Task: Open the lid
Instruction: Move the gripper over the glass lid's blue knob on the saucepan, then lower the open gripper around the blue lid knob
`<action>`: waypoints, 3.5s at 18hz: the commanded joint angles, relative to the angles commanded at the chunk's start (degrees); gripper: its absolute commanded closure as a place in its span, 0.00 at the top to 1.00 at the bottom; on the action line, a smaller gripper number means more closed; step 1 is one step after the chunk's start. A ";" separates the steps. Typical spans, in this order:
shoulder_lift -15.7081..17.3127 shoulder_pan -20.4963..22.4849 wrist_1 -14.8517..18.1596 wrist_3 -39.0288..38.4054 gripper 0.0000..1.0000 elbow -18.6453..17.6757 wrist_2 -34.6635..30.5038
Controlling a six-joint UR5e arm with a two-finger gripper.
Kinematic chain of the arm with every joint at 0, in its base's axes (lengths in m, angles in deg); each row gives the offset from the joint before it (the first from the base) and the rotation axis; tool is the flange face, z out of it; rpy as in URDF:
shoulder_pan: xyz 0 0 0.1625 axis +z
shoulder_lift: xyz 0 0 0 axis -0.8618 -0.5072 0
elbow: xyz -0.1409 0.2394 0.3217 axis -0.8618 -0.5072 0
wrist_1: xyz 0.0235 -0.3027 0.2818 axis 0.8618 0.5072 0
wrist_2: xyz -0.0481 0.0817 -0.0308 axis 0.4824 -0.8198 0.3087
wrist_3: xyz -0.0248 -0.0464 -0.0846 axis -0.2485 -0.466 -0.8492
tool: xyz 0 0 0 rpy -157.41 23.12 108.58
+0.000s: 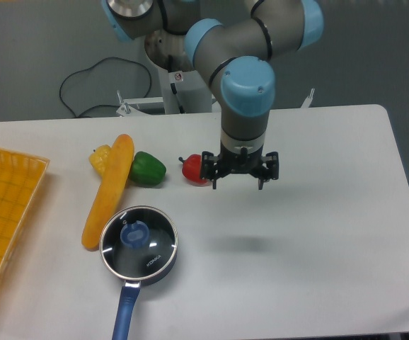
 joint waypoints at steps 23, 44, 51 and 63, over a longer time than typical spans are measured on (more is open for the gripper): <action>-3.17 -10.99 -2.81 -18.64 1.00 0.53 -0.09; -7.21 -17.32 -10.64 -25.95 1.00 2.72 -0.18; -7.65 -18.46 -9.50 -26.04 1.00 2.72 -0.35; -8.35 -18.46 -9.32 -26.03 1.00 2.46 -0.88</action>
